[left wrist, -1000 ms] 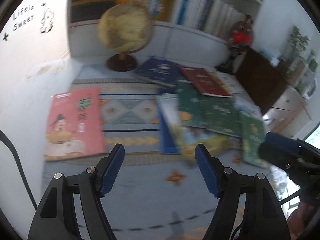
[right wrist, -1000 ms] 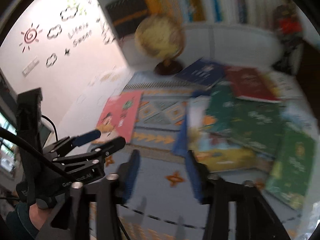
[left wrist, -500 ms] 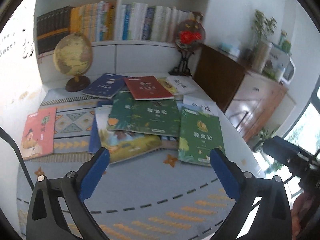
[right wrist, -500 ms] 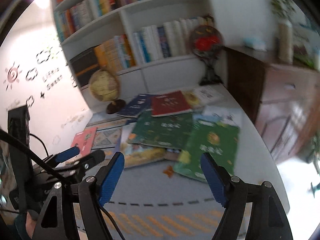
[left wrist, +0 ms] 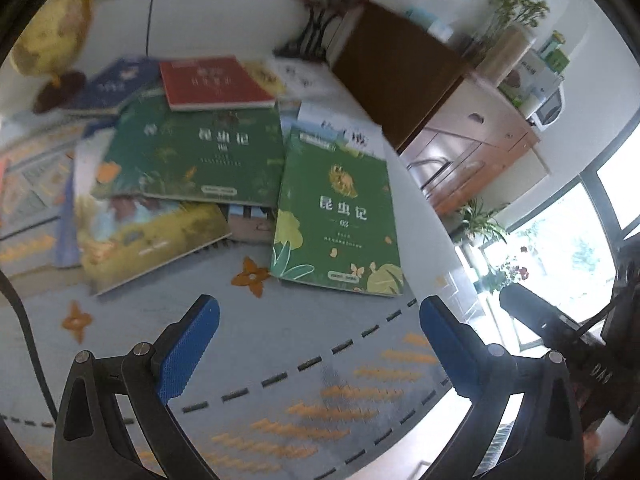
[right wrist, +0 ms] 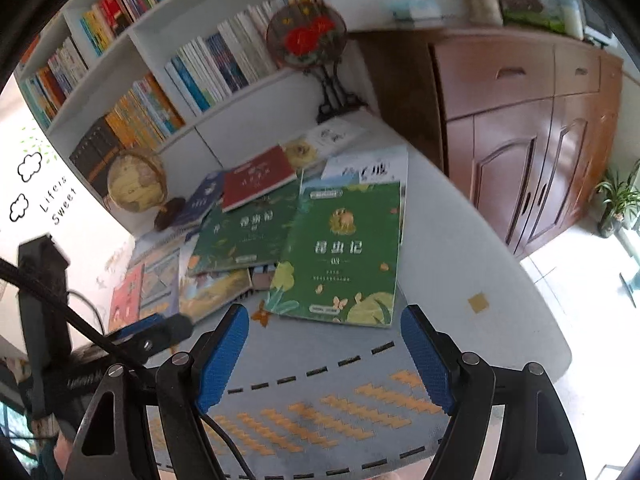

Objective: Organize books

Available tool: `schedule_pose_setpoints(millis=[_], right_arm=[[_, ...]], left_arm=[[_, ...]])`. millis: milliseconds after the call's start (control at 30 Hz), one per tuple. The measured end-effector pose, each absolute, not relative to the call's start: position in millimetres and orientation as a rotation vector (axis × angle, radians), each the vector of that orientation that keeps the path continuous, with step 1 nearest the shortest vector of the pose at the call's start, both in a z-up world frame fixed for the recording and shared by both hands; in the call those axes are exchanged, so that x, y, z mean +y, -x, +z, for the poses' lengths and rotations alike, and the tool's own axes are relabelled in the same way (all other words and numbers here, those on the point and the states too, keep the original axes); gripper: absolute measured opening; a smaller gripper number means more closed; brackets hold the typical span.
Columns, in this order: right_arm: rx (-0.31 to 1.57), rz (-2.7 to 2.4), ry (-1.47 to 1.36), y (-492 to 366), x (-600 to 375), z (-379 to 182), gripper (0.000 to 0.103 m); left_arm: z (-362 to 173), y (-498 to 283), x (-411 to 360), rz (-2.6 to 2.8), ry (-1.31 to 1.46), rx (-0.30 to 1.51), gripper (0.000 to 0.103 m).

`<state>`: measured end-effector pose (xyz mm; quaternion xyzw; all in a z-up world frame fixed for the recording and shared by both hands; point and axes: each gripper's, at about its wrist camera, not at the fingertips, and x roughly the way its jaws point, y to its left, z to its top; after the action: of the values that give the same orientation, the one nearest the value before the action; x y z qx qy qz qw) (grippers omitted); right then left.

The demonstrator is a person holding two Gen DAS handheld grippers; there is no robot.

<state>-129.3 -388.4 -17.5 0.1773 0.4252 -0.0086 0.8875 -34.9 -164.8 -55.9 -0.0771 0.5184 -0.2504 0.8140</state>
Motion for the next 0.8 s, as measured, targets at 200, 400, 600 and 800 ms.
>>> schedule_pose_setpoints(millis=[200,400,600,800], right_arm=[[0.971,-0.1,-0.418,91,-400,-60,0.077],[1.042,-0.175,-0.421,59,-405,-98,0.061],[1.086,-0.221,-0.445,37,-412,-120,0.061],[1.104,-0.24,-0.364,24,-407,-127,0.052]], left_arm=[[-91,-5,-174,-0.551,0.171,1.173,0.099],[-120,-25,-186,-0.566,0.156,1.206,0.082],[-135,-31,-189,-0.597,0.203,1.232,0.081],[-145,-39,-191,-0.607,0.238,1.261,0.081]])
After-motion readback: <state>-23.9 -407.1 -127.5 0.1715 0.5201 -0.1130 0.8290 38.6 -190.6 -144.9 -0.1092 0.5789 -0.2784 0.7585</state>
